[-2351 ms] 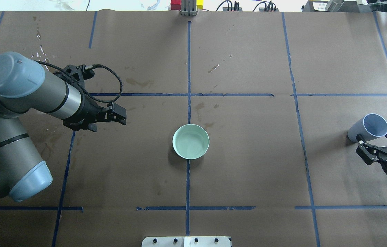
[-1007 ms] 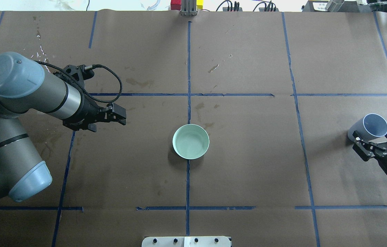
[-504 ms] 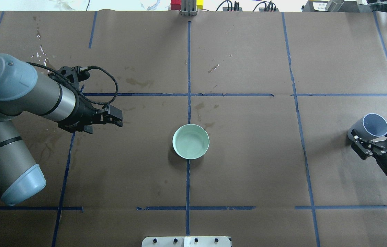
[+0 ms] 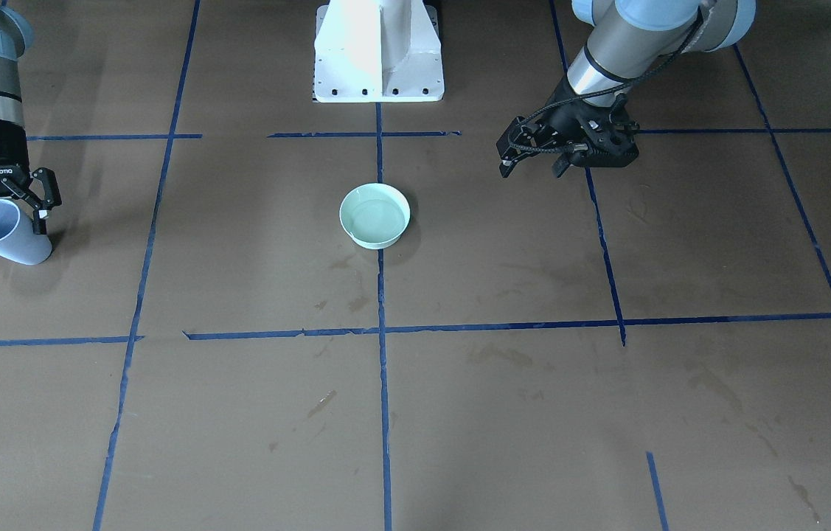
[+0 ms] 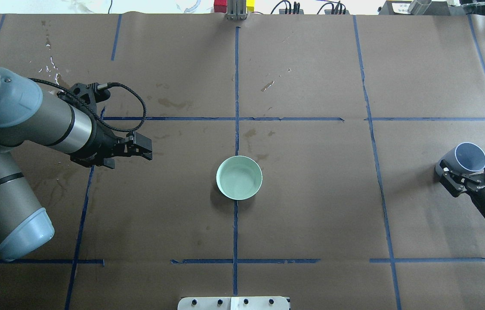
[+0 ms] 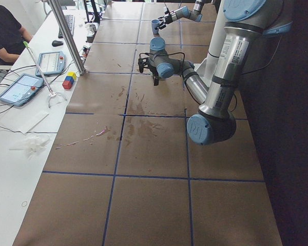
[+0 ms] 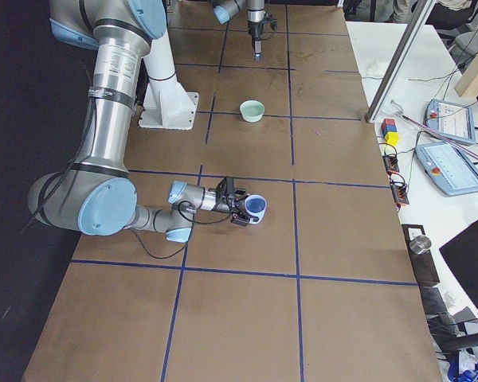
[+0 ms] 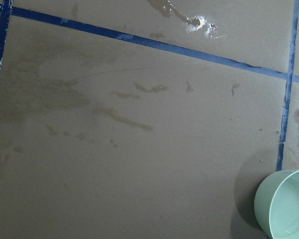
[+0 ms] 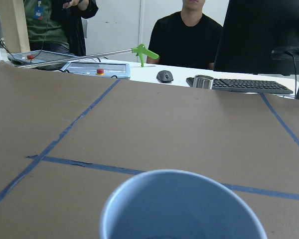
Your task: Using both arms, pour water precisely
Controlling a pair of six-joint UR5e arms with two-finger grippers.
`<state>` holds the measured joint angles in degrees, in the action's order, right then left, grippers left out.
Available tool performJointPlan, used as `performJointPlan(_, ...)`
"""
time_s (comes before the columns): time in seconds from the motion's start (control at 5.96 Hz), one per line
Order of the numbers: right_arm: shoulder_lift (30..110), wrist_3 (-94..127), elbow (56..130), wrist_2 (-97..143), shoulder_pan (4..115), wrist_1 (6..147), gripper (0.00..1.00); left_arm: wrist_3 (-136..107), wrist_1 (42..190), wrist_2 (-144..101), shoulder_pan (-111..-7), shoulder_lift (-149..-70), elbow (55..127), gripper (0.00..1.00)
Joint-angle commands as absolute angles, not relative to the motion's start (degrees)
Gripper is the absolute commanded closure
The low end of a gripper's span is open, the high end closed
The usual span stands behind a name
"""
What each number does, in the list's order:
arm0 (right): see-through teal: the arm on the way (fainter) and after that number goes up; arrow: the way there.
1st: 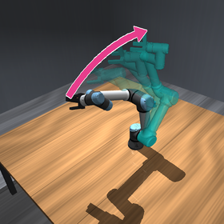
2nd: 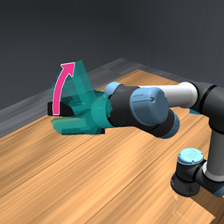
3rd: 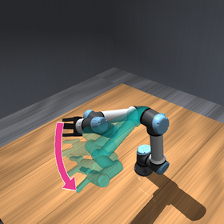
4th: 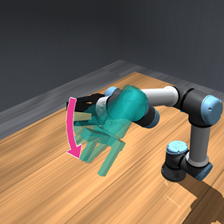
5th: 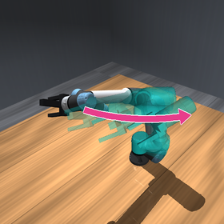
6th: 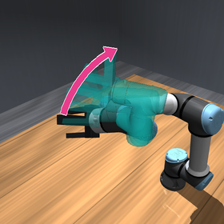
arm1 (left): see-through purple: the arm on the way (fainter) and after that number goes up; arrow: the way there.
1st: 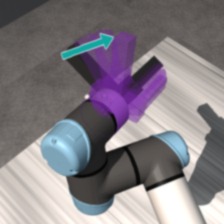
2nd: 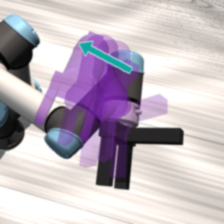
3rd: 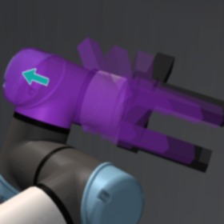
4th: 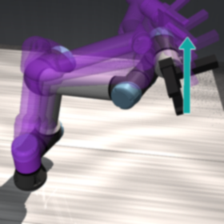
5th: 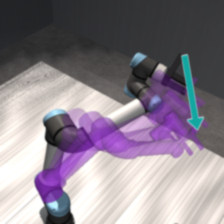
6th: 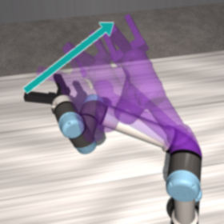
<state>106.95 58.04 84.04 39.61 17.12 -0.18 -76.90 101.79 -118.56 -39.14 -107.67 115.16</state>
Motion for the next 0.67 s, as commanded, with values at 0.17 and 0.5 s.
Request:
performJointPlan(0.17,105.56,55.56,84.02,39.73,17.84,-0.26,0.45,-76.90,100.20,-118.56,-39.11,-107.75,116.28,0.00)
performJointPlan(0.5,104.42,49.78,86.20,39.73,19.50,0.61,0.69,-76.90,100.20,-118.56,-39.11,-107.67,116.19,0.00)
